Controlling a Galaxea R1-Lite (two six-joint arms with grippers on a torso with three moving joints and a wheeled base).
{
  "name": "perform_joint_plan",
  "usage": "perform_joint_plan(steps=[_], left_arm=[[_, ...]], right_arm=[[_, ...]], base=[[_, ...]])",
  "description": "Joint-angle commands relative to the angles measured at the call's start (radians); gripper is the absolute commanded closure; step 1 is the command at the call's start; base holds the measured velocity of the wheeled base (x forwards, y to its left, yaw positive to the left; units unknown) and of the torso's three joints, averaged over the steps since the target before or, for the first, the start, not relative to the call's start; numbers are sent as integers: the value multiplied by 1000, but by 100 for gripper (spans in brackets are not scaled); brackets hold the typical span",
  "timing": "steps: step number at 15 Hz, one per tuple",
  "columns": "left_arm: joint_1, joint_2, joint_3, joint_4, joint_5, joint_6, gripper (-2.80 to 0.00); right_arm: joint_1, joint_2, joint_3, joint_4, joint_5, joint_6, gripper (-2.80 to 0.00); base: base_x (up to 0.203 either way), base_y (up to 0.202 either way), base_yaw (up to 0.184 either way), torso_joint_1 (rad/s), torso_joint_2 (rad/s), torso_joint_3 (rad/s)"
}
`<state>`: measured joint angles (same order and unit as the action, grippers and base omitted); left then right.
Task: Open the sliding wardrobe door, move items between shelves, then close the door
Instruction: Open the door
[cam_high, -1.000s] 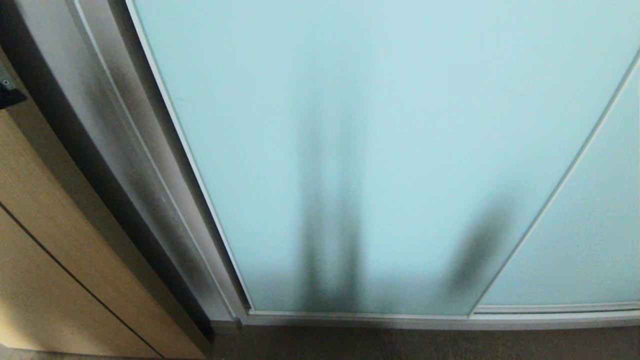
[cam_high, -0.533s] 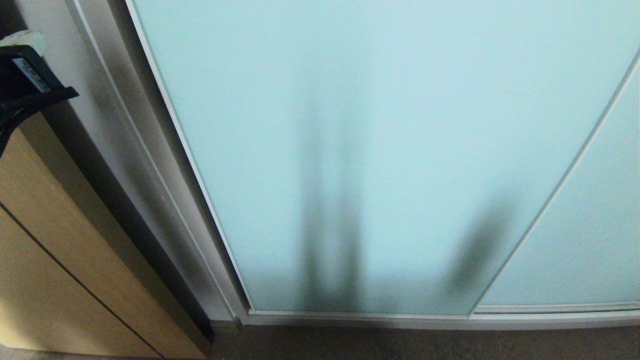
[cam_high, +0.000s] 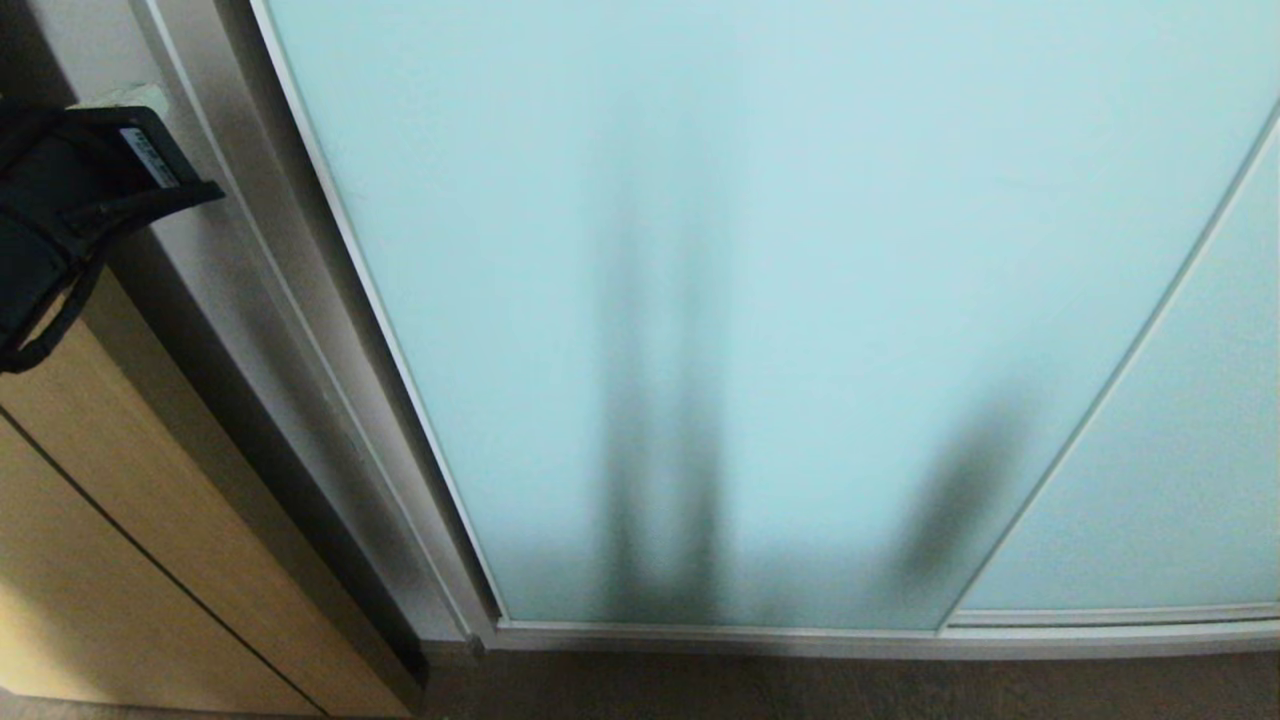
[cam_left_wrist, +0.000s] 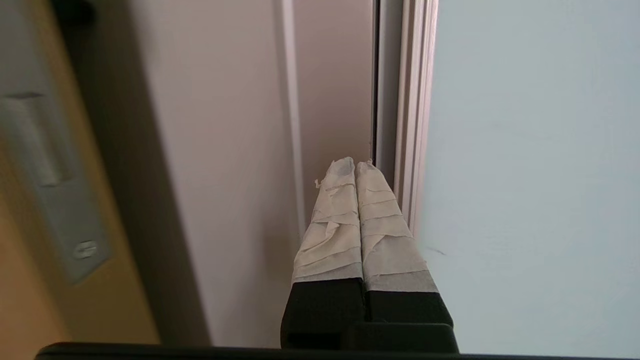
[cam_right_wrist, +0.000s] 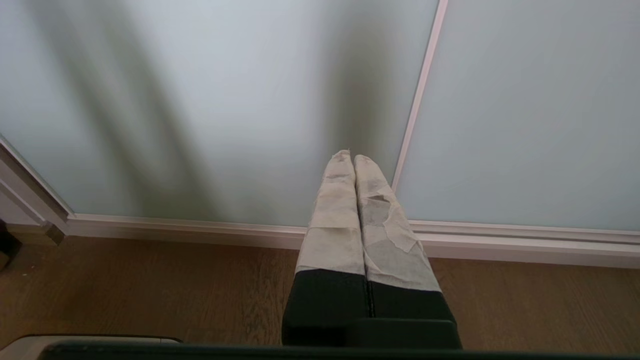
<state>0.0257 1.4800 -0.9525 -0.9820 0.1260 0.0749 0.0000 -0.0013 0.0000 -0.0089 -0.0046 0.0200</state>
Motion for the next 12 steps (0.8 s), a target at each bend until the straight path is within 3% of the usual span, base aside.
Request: perform_joint_plan(steps=[1, 12], left_arm=[[0, 52, -30, -6, 0, 0, 0], [-27, 201, -185, 2, 0, 3, 0]], right_arm=[[0, 0, 0, 0, 0, 0, 0], [0, 0, 0, 0, 0, 0, 0]], base=[[0, 0, 0, 0, 0, 0], [0, 0, 0, 0, 0, 0]])
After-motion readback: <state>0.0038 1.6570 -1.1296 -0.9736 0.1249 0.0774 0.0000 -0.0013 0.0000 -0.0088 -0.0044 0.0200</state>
